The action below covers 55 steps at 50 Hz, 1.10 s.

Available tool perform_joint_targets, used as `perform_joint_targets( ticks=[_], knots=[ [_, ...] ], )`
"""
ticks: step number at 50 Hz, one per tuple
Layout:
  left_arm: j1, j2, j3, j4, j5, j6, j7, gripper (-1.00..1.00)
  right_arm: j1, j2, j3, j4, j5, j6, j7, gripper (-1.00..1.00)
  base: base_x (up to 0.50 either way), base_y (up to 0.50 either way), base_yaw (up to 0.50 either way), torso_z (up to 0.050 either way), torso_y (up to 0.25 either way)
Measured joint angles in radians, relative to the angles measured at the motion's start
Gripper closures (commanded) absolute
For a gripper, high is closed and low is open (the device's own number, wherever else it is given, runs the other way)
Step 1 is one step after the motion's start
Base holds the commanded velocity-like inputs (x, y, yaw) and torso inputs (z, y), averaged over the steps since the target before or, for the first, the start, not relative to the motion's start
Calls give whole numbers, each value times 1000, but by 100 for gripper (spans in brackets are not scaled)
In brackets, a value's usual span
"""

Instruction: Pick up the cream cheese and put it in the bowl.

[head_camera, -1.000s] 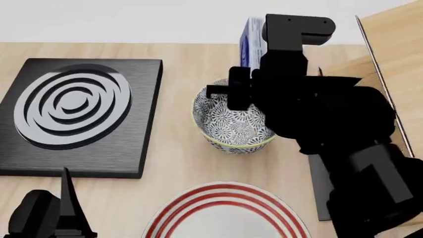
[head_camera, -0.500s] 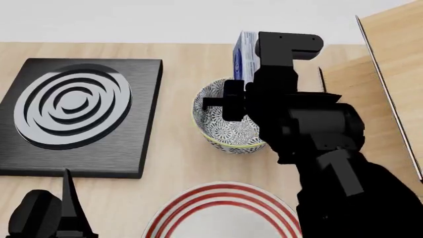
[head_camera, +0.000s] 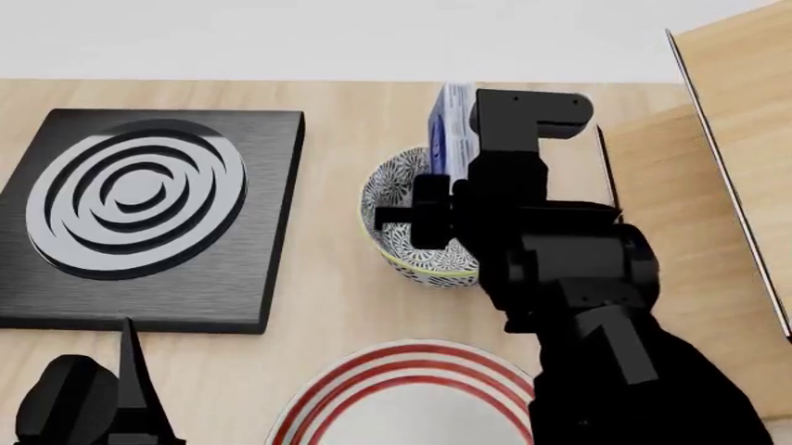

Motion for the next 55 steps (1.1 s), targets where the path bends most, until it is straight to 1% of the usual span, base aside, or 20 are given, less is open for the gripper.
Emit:
perform_joint_targets(
  ticks=[10, 27, 33, 42, 55],
  knots=[
    [0, -1, 2, -2, 2, -1, -2, -100, -22, -10, 149, 0, -153, 13, -22, 100, 0, 0, 0, 0, 0],
    [0, -2, 4, -6, 4, 2, -3, -100, -46, -36, 495, 0, -515, 57, -72, 100, 0, 0, 0, 0, 1],
    [1, -3, 5, -6, 4, 3, -4, -100, -51, -44, 591, 0, -619, 73, -86, 100, 0, 0, 0, 2, 0],
    [2, -5, 5, -6, 4, 4, -5, -100, -55, -50, 673, 0, -708, 88, -97, 100, 0, 0, 0, 0, 1],
    [3, -6, 7, -6, 3, 6, -6, -100, -61, -53, 717, 0, -755, 99, -100, 100, 0, 0, 0, 0, 1]
  ],
)
